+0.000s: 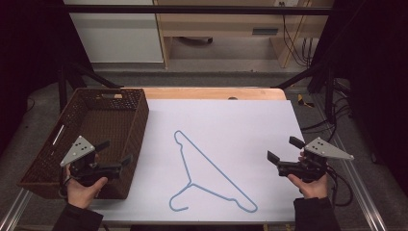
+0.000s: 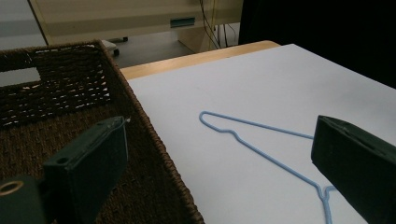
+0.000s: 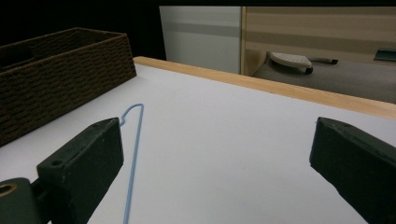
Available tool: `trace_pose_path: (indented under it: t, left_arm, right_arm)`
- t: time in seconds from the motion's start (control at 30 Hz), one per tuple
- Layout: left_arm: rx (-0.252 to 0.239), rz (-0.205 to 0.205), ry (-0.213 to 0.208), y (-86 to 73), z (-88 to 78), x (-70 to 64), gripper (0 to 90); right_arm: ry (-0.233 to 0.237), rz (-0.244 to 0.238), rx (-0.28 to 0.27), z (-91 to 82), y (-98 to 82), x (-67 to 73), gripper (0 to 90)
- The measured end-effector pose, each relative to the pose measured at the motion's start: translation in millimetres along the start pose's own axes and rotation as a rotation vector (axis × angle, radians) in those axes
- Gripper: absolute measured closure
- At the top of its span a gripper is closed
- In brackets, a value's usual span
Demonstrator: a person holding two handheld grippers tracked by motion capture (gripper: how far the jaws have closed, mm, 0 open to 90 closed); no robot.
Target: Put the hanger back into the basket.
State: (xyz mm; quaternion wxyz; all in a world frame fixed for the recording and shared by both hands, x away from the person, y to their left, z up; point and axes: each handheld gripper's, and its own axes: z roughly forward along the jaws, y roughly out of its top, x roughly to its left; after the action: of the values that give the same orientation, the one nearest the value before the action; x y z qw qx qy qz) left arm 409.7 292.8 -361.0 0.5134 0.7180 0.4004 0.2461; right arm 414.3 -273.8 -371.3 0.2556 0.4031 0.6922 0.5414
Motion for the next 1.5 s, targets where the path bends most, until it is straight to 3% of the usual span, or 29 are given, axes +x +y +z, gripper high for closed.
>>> trace_pose_path:
  t: [0.33,0.57,0.6,0.67,0.7,0.8,1.1,1.13,1.27,1.37,1.5]
  left_arm:
    - [-0.002,0.006,-0.006,1.8,-1.6,-2.5,3.6]
    - [0.002,0.015,-0.01,3.1,-0.6,-5.4,3.8]
    - [0.001,0.015,-0.011,3.3,-0.4,-5.9,3.8]
    - [0.001,0.018,-0.013,3.5,0.1,-6.1,3.8]
    - [0.001,0.018,-0.012,3.6,0.3,-6.0,3.8]
    - [0.006,0.019,-0.011,3.6,0.4,-5.5,3.9]
    - [0.004,0.019,-0.012,3.4,1.6,-6.1,4.1]
    - [0.004,0.021,-0.012,3.6,1.7,-6.4,4.1]
    - [0.002,0.021,-0.014,3.7,1.6,-6.9,4.1]
    - [0.006,0.025,-0.014,3.4,1.8,-6.7,4.2]
    - [0.008,0.022,-0.014,3.0,2.4,-6.2,4.2]
  right_arm:
    - [0.0,-0.006,0.01,2.2,2.0,6.0,3.6]
    - [0.025,-0.034,0.037,11.7,6.3,24.3,4.5]
    - [0.04,-0.061,0.056,17.2,6.9,32.1,4.7]
    - [0.047,-0.066,0.063,19.1,7.0,35.0,4.9]
    - [0.061,-0.081,0.09,25.8,7.1,44.3,5.2]
    - [0.079,-0.1,0.124,32.9,6.8,55.1,5.8]
    - [0.155,-0.133,0.168,53.5,7.7,85.5,8.2]
    - [0.164,-0.148,0.193,59.7,7.1,93.1,9.0]
    - [0.187,-0.163,0.23,69.3,4.5,102.5,10.4]
    - [0.223,-0.176,0.275,78.8,0.1,111.2,11.3]
    - [0.237,-0.202,0.341,91.8,-7.9,123.2,13.0]
